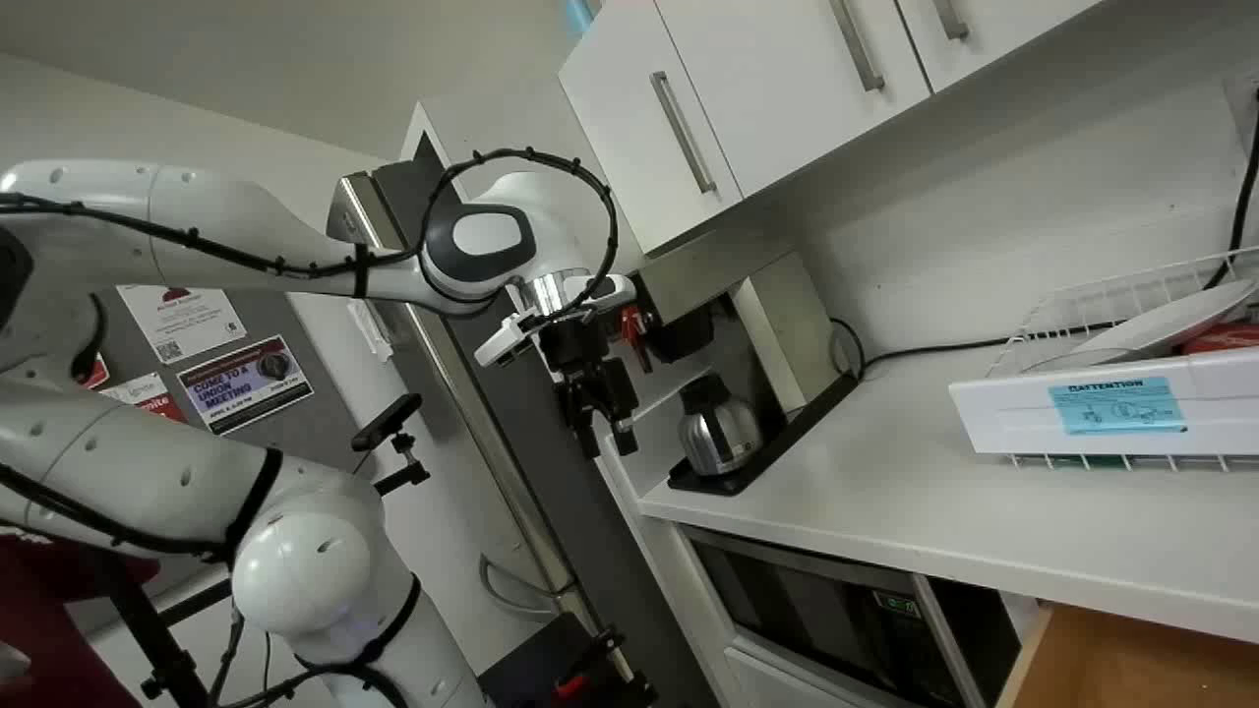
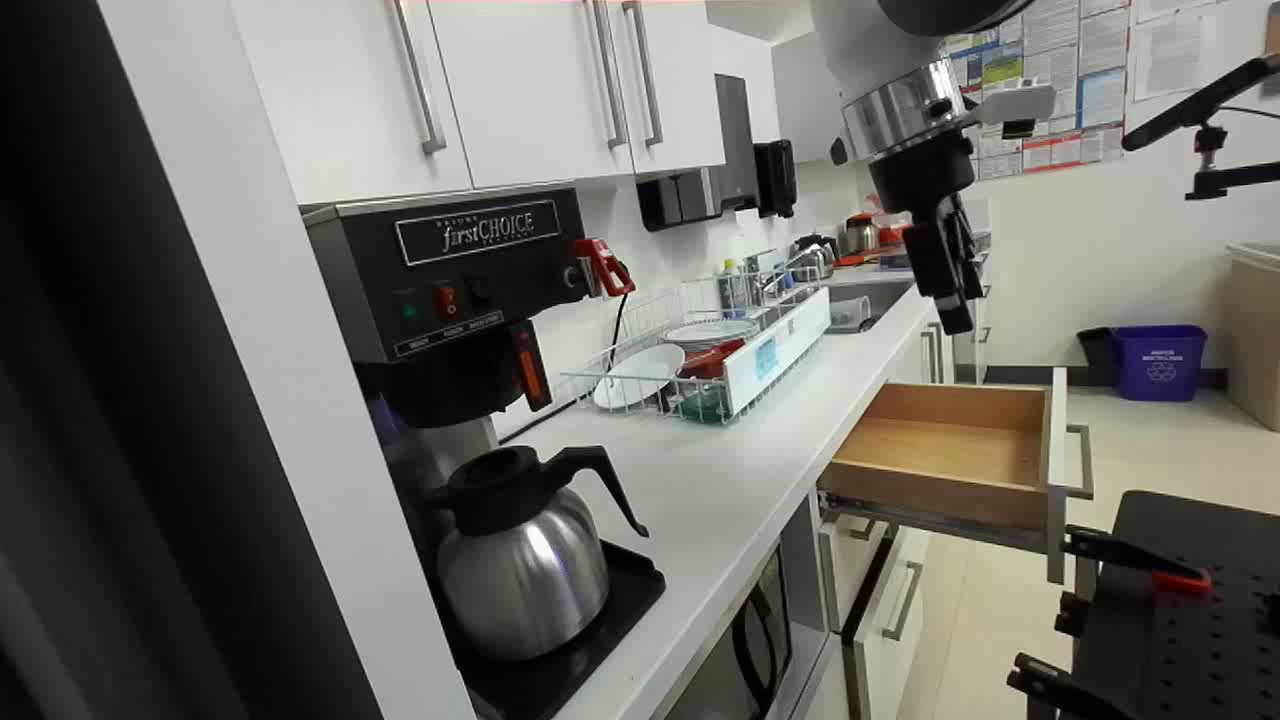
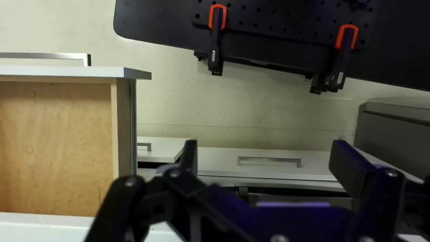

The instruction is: Turn on the coffee maker

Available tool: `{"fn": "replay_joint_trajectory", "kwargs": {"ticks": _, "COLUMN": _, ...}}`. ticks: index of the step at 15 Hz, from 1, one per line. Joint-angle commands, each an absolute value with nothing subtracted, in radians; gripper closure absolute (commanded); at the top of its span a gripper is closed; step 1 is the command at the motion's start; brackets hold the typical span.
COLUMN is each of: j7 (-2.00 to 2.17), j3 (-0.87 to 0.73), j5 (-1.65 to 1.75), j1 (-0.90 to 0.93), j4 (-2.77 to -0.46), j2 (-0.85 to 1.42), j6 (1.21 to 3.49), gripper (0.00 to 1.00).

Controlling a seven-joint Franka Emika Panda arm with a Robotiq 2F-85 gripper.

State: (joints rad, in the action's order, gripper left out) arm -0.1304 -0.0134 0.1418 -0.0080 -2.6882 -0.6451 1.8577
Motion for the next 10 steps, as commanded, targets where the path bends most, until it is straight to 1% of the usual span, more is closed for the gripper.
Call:
{"fn": "replay_joint_trajectory", "kwargs": {"ticks": 1, "j7": -0.127, "j3": -0.019, "j5": 0.145, "j1": -0.002, "j4": -2.687, "j2": -0.645, "j6": 1.856, "gripper": 0.0}}
{"fn": "replay_joint_trajectory", "kwargs": {"ticks": 10, "j7": -0.133, "j3": -0.021, "j5": 0.135, "j1": 0.007, "j4": -2.69, "j2": -0.654, "j6": 1.875, "gripper": 0.0}}
